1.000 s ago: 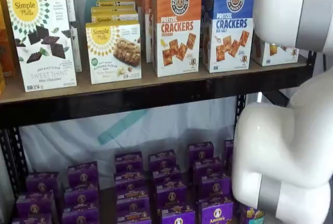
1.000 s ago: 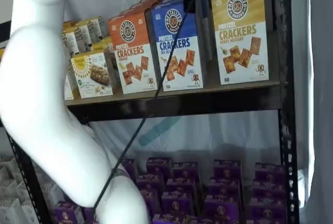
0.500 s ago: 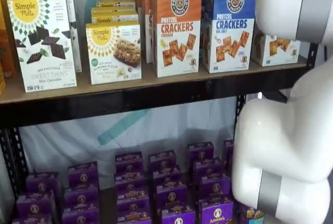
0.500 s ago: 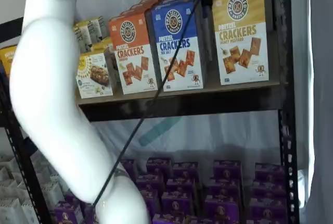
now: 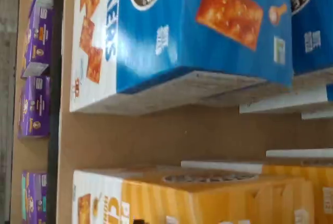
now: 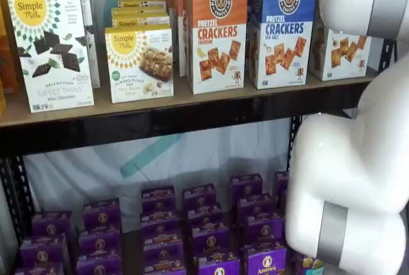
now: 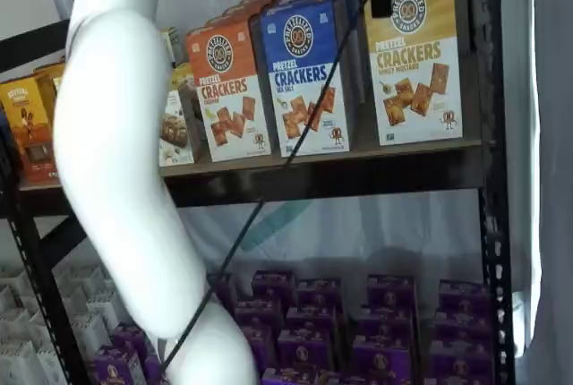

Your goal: Retrieve the yellow and white box located on the top shelf, the sixth one from the left

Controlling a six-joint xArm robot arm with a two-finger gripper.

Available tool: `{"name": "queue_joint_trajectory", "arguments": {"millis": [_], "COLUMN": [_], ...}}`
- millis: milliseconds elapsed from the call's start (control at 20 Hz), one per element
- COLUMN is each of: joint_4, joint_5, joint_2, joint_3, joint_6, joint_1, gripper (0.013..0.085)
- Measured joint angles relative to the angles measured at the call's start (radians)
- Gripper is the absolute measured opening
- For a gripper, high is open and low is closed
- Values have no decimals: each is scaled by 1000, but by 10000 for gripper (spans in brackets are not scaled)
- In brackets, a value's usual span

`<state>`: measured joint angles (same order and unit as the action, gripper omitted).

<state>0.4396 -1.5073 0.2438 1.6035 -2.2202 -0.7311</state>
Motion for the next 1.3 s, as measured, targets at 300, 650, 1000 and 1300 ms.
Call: {"name": "queue_joint_trajectory", "arguments": {"millis": [300, 650, 1000, 1300], "joint_4": [-34, -74, -111, -146], "joint_5": [-28, -122, -222, -202], "joint_2": [-54, -118, -176, -169], "joint_3": [50, 156, 274, 268], "joint_6": [15, 51, 85, 84], "joint_1": [17, 36, 57, 75], "gripper": [850, 850, 850, 850]}}
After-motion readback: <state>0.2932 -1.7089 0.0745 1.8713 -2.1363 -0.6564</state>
